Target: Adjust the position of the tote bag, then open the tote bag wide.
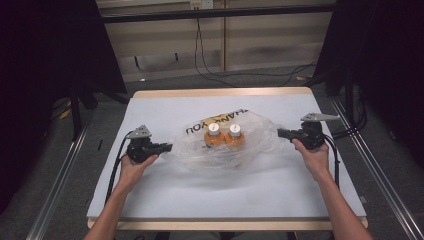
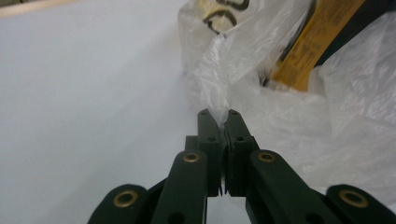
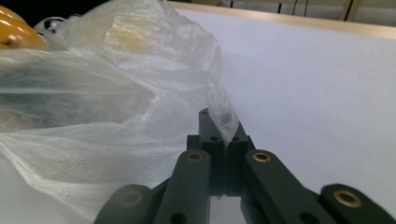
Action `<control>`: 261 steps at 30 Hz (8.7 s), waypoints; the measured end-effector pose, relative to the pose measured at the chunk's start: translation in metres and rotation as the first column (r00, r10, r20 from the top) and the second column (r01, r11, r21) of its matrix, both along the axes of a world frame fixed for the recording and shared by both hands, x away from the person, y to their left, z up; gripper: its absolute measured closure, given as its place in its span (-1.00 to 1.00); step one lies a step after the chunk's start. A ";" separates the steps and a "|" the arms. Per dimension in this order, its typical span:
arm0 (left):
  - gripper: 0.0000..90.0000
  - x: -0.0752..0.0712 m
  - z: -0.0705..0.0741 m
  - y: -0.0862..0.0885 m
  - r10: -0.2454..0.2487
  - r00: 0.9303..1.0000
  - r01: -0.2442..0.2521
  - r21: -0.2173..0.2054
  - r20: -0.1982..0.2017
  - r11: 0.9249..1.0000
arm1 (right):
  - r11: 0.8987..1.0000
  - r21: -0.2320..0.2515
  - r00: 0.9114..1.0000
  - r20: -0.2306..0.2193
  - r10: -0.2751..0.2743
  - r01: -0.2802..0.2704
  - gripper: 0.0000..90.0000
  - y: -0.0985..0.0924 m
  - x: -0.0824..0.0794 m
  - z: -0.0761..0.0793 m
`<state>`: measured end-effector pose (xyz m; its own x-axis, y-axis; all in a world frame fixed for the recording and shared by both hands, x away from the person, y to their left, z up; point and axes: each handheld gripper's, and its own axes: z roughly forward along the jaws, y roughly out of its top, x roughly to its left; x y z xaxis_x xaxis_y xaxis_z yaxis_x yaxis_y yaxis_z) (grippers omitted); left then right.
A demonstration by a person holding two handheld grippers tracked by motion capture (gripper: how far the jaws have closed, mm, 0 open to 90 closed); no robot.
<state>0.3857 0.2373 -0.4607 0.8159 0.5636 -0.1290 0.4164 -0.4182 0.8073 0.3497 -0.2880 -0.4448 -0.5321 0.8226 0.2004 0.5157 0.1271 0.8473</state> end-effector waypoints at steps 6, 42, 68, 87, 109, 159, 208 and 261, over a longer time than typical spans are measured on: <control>0.96 0.002 -0.008 0.002 0.007 1.000 -0.006 0.027 -0.022 1.000 | 1.000 -0.028 0.999 -0.037 -0.001 0.000 1.00 -0.002 0.002 -0.013; -0.09 -0.006 0.007 0.012 0.063 0.998 -0.063 -0.040 0.008 0.997 | 0.998 -0.060 1.000 -0.013 -0.008 0.008 0.13 -0.003 -0.004 -0.006; -0.63 -0.022 0.058 0.017 0.026 0.995 -0.006 -0.199 0.096 0.980 | 0.999 0.022 0.986 0.164 0.037 -0.041 -0.48 0.006 -0.030 0.057; 0.68 -0.016 0.061 -0.062 -0.223 0.969 0.223 0.014 0.104 0.975 | 0.941 -0.090 0.942 0.055 0.331 -0.326 0.99 0.080 -0.010 0.063; 0.80 0.015 0.002 -0.113 -0.276 0.959 0.282 0.320 -0.066 0.904 | 0.857 -0.298 0.901 -0.249 0.355 -0.420 1.00 0.120 0.030 -0.002; 1.00 0.010 0.001 -0.052 -0.224 0.974 0.211 0.543 -0.043 0.813 | 0.770 -0.532 0.924 -0.330 0.195 -0.352 1.00 0.060 0.015 -0.015; 1.00 0.002 0.019 -0.022 -0.194 0.981 0.193 0.267 -0.022 0.944 | 0.885 -0.332 0.944 -0.171 0.282 -0.325 0.99 0.051 -0.007 -0.003; 1.00 -0.035 0.003 -0.164 -0.345 0.937 0.336 0.140 0.054 0.932 | 0.878 -0.178 0.892 -0.170 0.418 -0.445 1.00 0.123 0.050 0.005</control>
<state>0.3506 0.0729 -0.4581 0.9662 0.2577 -0.0050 0.1705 -0.6245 0.7622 0.3998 -0.1646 -0.4398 -0.8261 0.5462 0.1385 0.4670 0.5259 0.7109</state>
